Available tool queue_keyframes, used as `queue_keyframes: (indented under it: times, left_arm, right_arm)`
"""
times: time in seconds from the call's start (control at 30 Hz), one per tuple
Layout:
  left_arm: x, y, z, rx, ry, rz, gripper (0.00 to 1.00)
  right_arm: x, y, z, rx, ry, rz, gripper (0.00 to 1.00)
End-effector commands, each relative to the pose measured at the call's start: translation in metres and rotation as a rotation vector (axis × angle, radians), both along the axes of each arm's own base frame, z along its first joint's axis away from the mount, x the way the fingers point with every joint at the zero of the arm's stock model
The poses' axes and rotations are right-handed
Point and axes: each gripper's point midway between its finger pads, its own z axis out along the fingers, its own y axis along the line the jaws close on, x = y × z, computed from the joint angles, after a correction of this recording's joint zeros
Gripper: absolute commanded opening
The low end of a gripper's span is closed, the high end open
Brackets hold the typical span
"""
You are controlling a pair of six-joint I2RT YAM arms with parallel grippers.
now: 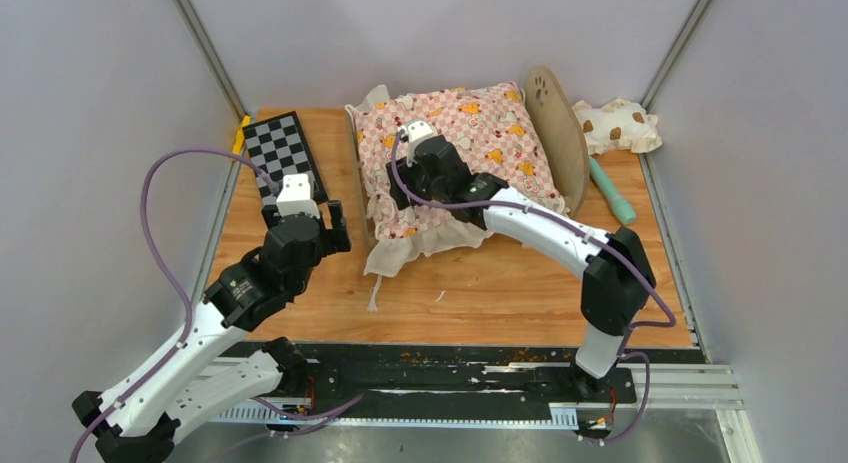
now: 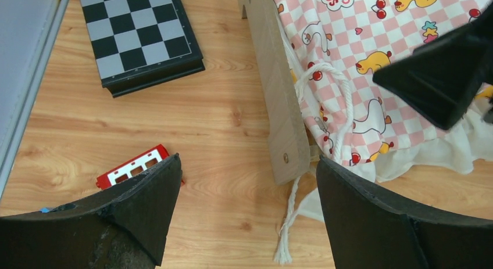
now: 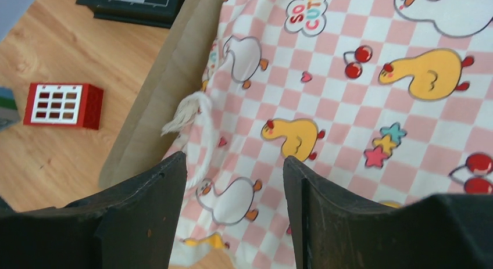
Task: Set up the pet bed
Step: Adjust the ropes on the bed frame.
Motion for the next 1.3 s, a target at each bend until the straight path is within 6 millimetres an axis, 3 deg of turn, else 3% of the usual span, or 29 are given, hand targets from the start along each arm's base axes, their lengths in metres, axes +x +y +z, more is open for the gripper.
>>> queue_keyframes:
  times: [0.0,0.2,0.53,0.7,0.83,0.87,0.97,1.03,1.1,1.27]
  left_arm:
    - [-0.001,0.008,0.004,-0.048,-0.029,0.054,0.92]
    - [-0.005,0.014,0.000,-0.030,-0.023,0.062,0.92]
    - [-0.008,0.020,-0.007,-0.019,-0.024,0.073,0.92]
    - [-0.008,0.022,-0.008,-0.001,-0.024,0.076,0.92]
    - [-0.009,0.023,-0.009,0.004,-0.025,0.078,0.92]
    - [-0.009,0.024,-0.009,0.006,-0.025,0.078,0.92]
    - [-0.009,0.023,-0.010,0.008,-0.024,0.076,0.93]
    - [-0.008,0.023,-0.011,0.010,-0.024,0.075,0.93]
    - [-0.008,0.023,-0.012,0.013,-0.023,0.076,0.93]
    - [-0.008,0.023,-0.015,0.022,-0.017,0.074,0.93]
  right_arm:
    - [0.020,0.018,0.007,0.031,0.019,0.042,0.63]
    - [0.023,0.041,-0.012,0.054,0.075,0.111,0.62]
    - [0.043,0.047,-0.037,0.056,0.090,0.065,0.63]
    - [0.039,0.057,-0.055,0.047,0.132,0.115,0.62]
    - [0.039,0.050,-0.071,-0.015,0.130,0.105,0.63]
    - [0.040,0.047,-0.076,-0.040,0.124,0.094,0.61]
    - [0.046,0.032,-0.082,-0.124,0.090,0.041,0.31]
    - [0.050,0.019,-0.080,-0.166,0.057,0.000,0.17]
    - [0.053,0.008,-0.072,-0.188,0.016,-0.030,0.11]
    - [0.059,-0.013,-0.047,-0.224,-0.081,-0.084,0.06]
